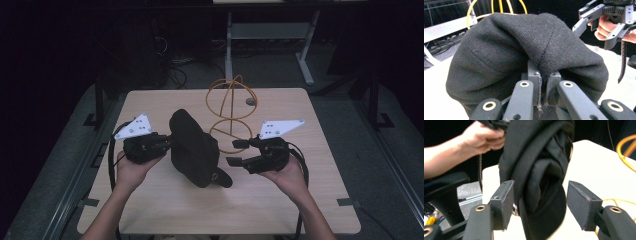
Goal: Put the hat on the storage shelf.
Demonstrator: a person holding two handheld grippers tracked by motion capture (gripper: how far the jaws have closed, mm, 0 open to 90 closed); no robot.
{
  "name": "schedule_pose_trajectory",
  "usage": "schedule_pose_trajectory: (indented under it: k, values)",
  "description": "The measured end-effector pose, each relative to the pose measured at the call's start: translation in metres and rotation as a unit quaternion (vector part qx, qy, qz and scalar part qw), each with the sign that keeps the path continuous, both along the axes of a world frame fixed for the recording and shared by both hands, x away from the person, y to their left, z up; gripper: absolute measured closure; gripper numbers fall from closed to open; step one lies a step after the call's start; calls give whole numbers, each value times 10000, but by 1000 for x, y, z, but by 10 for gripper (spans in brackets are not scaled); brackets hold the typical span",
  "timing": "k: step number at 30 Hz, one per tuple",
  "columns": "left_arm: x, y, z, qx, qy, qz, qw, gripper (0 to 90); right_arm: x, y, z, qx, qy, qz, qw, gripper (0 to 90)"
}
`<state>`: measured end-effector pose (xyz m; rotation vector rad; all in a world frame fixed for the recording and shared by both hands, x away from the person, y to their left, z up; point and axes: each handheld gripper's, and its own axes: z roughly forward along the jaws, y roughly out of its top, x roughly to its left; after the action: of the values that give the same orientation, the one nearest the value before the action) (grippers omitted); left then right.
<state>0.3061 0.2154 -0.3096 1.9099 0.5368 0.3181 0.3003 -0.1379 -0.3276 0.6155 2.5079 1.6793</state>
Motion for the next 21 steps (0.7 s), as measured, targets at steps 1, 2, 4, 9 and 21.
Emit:
schedule_pose_trajectory:
  k: [1,2,4,9,21]
  values:
    - [2,3,1,-35,46,2,10000,857,1,-6,-4,-63,62,-69,9999,356]
    - [2,3,1,-35,46,2,10000,858,1,-9,-7,-79,89,-91,9999,349]
    - [5,6,4,-36,66,19,10000,858,1,-12,-9,-89,115,-124,9998,345]
    - [10,10,9,-83,137,26,9999,857,1,-26,-20,-181,158,-290,9993,329]
    - [22,13,23,4,191,105,9998,857,1,-57,-44,-249,365,-711,9965,280]
